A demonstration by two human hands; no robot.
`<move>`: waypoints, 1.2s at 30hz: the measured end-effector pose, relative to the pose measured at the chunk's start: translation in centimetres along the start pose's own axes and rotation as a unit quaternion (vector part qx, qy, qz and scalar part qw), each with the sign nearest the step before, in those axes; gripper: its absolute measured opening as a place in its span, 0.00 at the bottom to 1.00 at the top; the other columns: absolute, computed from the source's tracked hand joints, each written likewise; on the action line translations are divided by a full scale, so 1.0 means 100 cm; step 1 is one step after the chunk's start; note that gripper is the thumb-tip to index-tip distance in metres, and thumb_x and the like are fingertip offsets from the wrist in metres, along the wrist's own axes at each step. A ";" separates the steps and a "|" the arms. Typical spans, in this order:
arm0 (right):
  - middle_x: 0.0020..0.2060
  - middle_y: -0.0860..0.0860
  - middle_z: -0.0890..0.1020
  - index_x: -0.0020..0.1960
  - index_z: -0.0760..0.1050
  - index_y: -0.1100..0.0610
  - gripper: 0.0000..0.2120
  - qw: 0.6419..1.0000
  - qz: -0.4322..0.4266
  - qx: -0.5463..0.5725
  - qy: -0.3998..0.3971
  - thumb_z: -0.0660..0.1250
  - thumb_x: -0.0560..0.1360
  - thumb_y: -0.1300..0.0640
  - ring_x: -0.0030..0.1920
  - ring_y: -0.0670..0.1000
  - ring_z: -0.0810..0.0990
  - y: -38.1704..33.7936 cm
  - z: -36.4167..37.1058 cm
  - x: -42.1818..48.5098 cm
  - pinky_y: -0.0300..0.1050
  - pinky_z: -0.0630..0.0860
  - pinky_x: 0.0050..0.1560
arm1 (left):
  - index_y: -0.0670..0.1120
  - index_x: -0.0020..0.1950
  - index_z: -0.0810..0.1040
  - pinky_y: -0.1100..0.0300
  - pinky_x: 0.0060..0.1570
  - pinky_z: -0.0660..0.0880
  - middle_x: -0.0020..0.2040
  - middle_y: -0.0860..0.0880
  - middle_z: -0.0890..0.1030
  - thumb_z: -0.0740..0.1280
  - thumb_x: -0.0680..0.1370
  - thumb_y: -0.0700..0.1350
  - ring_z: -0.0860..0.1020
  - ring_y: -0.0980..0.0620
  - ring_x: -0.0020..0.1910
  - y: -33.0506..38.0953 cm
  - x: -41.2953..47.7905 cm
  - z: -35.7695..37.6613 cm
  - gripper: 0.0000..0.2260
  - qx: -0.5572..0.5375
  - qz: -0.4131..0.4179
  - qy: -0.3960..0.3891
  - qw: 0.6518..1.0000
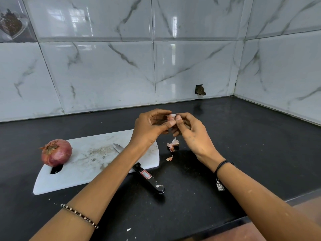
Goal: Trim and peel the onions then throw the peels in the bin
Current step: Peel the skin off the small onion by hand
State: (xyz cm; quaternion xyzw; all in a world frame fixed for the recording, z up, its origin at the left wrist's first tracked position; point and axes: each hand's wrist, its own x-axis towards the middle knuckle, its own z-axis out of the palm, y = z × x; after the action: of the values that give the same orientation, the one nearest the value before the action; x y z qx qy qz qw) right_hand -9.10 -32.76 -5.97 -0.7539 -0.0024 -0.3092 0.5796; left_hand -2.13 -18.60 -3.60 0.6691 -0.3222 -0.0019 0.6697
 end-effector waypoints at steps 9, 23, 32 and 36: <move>0.42 0.57 0.84 0.60 0.78 0.59 0.13 1.000 0.010 0.029 -0.006 0.63 0.84 0.51 0.39 0.51 0.83 -0.002 0.000 0.000 0.44 0.81 0.45 | 0.42 0.51 0.86 0.55 0.42 0.84 0.45 0.49 0.88 0.81 0.69 0.40 0.86 0.52 0.46 0.001 -0.001 -0.001 0.11 0.009 0.013 0.038 0.999; 0.44 0.55 0.85 0.60 0.79 0.58 0.12 0.999 0.019 0.051 -0.007 0.64 0.83 0.51 0.41 0.50 0.84 -0.001 -0.001 0.000 0.41 0.80 0.45 | 0.43 0.47 0.86 0.56 0.41 0.84 0.44 0.49 0.88 0.78 0.73 0.39 0.86 0.52 0.45 -0.001 0.002 -0.002 0.05 0.013 0.007 0.030 0.999; 0.47 0.53 0.86 0.59 0.79 0.55 0.11 0.998 0.027 0.049 0.005 0.66 0.82 0.50 0.46 0.51 0.86 0.001 -0.002 0.002 0.46 0.82 0.53 | 0.46 0.49 0.83 0.56 0.40 0.83 0.45 0.48 0.86 0.75 0.77 0.42 0.86 0.51 0.47 -0.005 0.003 0.000 0.04 0.042 -0.007 0.008 0.999; 0.48 0.55 0.87 0.59 0.79 0.58 0.11 0.995 0.037 0.088 0.013 0.65 0.83 0.52 0.46 0.52 0.86 0.001 -0.003 0.005 0.46 0.81 0.52 | 0.48 0.56 0.83 0.55 0.48 0.83 0.50 0.51 0.86 0.79 0.72 0.44 0.84 0.54 0.53 -0.002 0.004 -0.004 0.14 0.014 0.005 -0.012 1.000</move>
State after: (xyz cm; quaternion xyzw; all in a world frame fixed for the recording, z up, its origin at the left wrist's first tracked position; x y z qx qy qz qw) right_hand -8.79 -33.19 -5.82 -0.6953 0.0059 -0.2958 0.6550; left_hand -1.60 -18.44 -3.58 0.6770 -0.3335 -0.0022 0.6561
